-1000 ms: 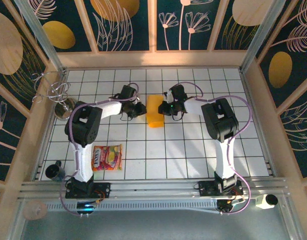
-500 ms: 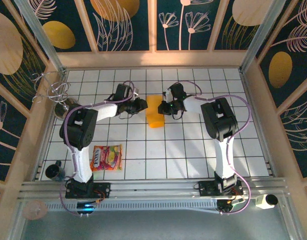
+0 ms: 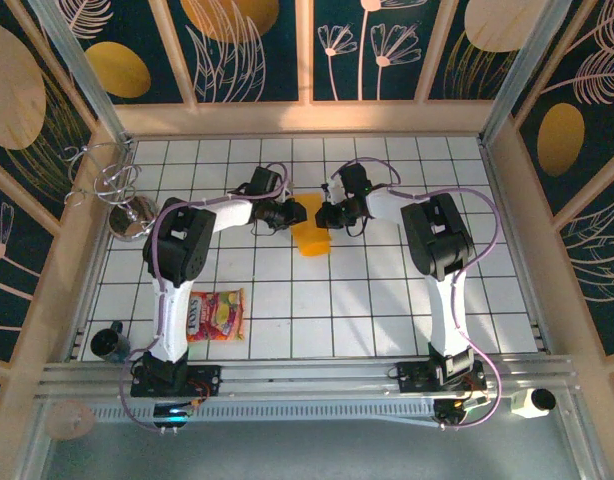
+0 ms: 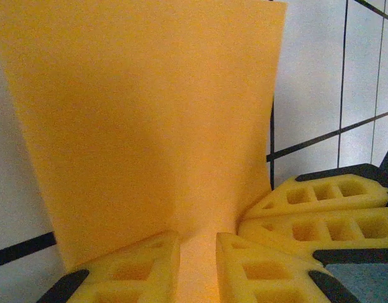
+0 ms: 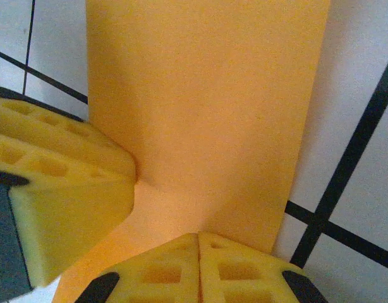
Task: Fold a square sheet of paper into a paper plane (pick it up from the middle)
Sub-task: First fold the square sheet of paper in half at the center of the table.
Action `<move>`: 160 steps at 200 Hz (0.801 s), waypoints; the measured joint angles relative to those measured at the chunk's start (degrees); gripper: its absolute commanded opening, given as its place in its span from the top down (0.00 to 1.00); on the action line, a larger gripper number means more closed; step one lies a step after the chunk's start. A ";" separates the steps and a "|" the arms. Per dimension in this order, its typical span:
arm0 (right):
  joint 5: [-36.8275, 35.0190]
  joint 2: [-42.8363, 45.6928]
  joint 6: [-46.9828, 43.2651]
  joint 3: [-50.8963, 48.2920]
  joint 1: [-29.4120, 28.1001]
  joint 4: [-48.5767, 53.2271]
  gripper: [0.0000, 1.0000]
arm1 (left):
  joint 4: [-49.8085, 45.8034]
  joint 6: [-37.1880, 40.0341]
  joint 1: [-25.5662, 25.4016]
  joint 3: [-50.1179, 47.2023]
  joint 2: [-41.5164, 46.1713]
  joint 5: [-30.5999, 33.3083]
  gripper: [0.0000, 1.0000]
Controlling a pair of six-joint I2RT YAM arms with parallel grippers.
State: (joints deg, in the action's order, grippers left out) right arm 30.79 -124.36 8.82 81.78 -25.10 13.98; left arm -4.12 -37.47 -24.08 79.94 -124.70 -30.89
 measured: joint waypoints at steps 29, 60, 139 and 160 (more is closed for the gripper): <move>0.33 -0.31 -0.74 0.37 0.22 0.50 0.92 | 0.35 0.00 1.88 -0.59 0.04 -0.68 0.77; 0.42 -0.37 -1.05 0.61 0.26 0.83 0.92 | 0.68 0.72 4.46 -2.23 1.25 -0.55 0.79; 0.79 -0.74 -1.05 1.25 0.37 1.53 0.91 | 4.98 -1.90 2.10 -4.61 7.89 1.25 0.80; 0.79 -0.74 -1.07 1.36 0.37 1.73 0.92 | 5.62 -3.13 -0.13 -1.79 4.68 0.68 0.81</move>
State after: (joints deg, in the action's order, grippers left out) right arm 31.57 -125.10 7.75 83.13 -24.73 15.70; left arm 1.50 -40.60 -24.21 78.15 -120.03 -30.22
